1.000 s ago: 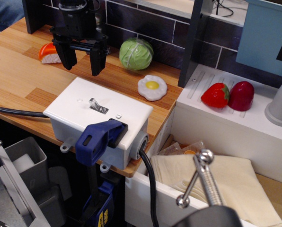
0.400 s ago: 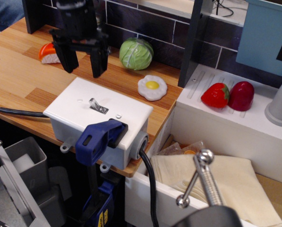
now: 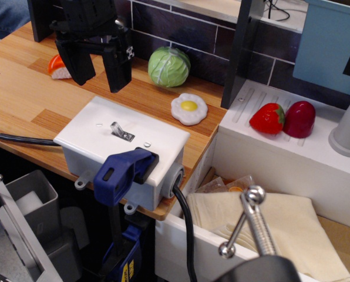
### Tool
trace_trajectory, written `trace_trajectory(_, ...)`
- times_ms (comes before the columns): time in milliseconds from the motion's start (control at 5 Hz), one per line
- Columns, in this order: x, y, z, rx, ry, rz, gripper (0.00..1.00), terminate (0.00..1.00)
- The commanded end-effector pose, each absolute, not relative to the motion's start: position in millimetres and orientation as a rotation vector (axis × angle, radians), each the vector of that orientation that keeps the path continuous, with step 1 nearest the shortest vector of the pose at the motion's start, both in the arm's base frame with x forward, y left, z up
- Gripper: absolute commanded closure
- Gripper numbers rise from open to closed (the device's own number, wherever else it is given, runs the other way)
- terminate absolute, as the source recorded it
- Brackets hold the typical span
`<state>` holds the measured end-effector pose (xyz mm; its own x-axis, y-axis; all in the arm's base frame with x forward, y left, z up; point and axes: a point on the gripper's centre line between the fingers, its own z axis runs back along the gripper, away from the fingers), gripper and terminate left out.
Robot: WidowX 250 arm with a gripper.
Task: Move light switch to the right
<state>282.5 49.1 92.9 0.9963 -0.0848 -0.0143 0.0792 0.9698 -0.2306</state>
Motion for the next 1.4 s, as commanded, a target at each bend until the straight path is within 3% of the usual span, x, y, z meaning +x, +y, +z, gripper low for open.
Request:
trace_trajectory(0, 267.3, 28.8, 92.3, -0.238, 0.030, -0.094, 0.00, 0.00)
trace_trajectory(400, 247.6, 5.9, 82.7, -0.227, 0.003, -0.083, 0.00, 0.00)
trace_trajectory(800, 247.4, -13.0, 74.9, -0.196, -0.049, -0.071, 0.00, 0.00)
trace_trajectory(1200, 249.7, -34.1, 77.6, -0.224, -0.063, -0.058, 0.00, 0.00)
